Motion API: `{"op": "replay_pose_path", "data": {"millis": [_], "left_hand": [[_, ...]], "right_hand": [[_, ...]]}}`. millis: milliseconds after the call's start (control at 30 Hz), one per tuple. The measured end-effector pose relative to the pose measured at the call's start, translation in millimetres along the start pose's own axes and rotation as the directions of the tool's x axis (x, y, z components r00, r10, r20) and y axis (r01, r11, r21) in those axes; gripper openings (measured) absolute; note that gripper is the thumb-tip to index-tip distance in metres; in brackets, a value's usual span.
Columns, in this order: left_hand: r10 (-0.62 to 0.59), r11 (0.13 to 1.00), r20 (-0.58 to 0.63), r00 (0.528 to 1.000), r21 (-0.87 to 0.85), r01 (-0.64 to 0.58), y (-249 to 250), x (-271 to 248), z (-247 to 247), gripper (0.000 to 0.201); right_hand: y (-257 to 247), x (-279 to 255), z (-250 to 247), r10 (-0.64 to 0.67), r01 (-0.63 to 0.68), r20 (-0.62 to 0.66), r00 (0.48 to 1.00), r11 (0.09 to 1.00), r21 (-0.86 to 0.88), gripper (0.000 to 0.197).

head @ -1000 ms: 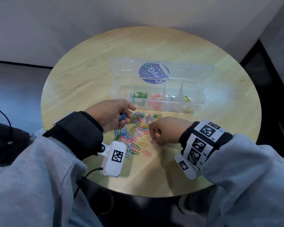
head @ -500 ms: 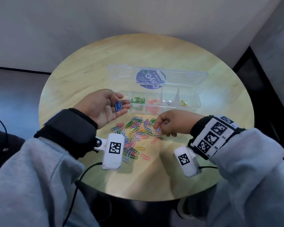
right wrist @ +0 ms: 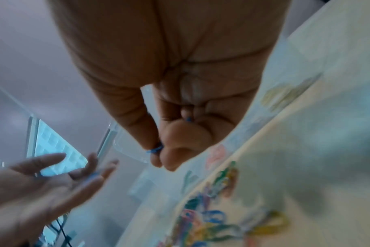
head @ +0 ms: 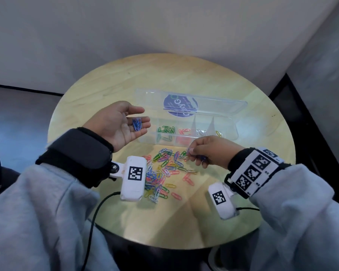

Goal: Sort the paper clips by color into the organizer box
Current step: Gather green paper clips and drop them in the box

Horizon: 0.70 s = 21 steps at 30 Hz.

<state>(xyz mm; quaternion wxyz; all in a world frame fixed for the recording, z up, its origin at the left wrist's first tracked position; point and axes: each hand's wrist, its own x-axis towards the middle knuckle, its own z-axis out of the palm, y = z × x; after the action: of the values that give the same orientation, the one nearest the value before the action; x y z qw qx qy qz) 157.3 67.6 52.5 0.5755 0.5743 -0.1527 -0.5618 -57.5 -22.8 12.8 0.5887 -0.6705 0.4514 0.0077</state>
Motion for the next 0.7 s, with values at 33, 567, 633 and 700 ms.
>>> {"op": "replay_pose_path", "data": {"millis": [33, 567, 633, 700], "left_hand": [[-0.003, 1.000, -0.004, 1.000, 0.004, 0.003, 2, 3, -2, 0.020], [-0.019, 0.999, 0.037, 0.999, -0.043, 0.020, 0, 47, -23, 0.035], [-0.010, 0.998, 0.083, 0.997, -0.053, 0.015, 1, 48, -24, 0.040], [0.003, 0.998, 0.120, 0.993, -0.064, 0.004, 1, 49, -23, 0.044]], "right_hand": [[-8, 0, 2, 0.004, -0.004, 0.004, 1.000, 0.995, 0.095, 0.024], [-94, 55, 34, 0.005, 0.009, -0.032, 0.999, 0.913, 0.407, 0.017], [-100, 61, 37, 0.038, -0.017, -0.041, 0.998, 0.903, 0.429, 0.019], [-102, 64, 39, 0.061, -0.037, -0.042, 0.997, 0.897, 0.441, 0.016]]}}
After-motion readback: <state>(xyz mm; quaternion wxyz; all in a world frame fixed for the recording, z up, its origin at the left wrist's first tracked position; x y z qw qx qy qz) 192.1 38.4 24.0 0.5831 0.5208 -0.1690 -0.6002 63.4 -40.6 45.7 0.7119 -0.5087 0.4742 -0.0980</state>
